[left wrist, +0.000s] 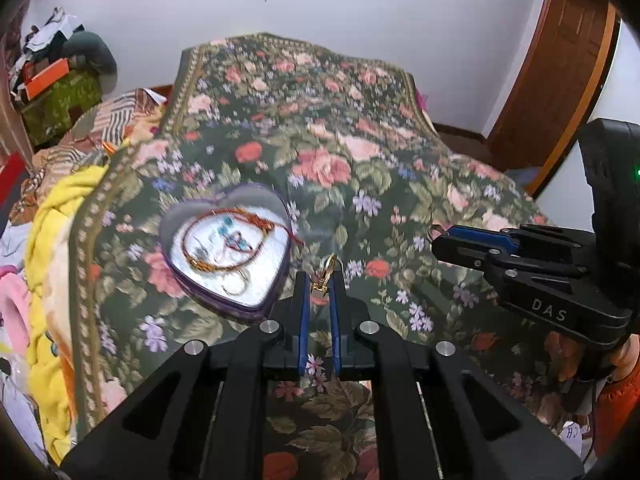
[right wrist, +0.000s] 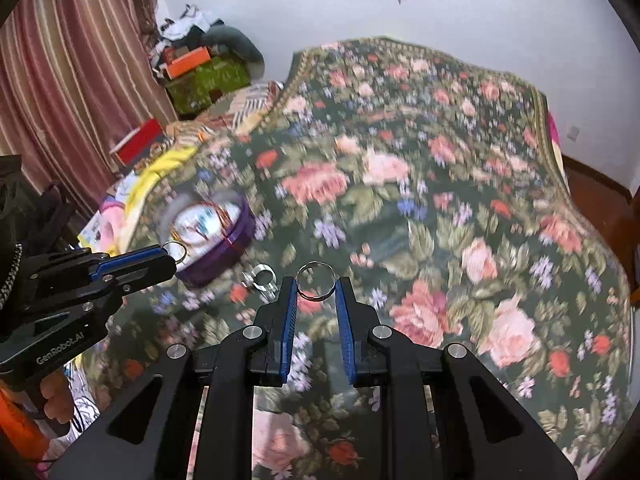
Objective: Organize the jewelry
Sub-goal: 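Lower the gold earring into the tin and open the left gripper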
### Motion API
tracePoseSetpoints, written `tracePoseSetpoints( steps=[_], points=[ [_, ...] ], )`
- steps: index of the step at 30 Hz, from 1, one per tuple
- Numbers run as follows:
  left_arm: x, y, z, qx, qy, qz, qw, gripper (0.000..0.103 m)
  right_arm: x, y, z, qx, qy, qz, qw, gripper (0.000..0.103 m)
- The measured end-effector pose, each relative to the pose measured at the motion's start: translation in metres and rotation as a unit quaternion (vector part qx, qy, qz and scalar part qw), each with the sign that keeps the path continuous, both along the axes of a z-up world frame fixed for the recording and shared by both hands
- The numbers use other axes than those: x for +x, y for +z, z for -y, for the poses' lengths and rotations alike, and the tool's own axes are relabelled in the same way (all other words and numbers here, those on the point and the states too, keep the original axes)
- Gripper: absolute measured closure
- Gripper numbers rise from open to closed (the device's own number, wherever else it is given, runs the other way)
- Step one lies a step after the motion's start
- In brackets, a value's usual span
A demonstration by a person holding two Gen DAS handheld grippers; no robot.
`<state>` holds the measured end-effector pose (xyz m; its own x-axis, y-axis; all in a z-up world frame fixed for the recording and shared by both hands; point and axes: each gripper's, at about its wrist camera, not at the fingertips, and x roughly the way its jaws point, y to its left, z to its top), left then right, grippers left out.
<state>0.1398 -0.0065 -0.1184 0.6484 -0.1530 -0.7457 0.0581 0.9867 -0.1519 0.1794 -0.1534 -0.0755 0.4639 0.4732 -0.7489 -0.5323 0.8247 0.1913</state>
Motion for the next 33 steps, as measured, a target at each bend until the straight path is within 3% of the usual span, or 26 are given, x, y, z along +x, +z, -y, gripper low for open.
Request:
tracePoseSetpoints(
  steps=[10, 18, 25, 33],
  points=[
    [-0.014, 0.049, -0.021, 0.009, 0.023, 0.06, 0.9979, 0.095, -0.006, 0.047, -0.017, 0.045, 0.007, 0.05, 0.998, 0.085],
    [-0.018, 0.076, -0.044, 0.017, 0.047, 0.094, 0.9943, 0.095, -0.011, 0.065, -0.042, 0.062, 0.028, 0.078, 0.995, 0.085],
    [-0.015, 0.077, -0.064, 0.018, 0.06, 0.096, 0.9934, 0.095, -0.013, 0.054, -0.068, 0.05, 0.052, 0.074, 0.995, 0.085],
    [-0.008, 0.054, -0.072, 0.004, 0.056, 0.072, 0.9958, 0.095, -0.004, 0.017, -0.059, 0.004, 0.053, 0.034, 0.998, 0.085]
  ],
)
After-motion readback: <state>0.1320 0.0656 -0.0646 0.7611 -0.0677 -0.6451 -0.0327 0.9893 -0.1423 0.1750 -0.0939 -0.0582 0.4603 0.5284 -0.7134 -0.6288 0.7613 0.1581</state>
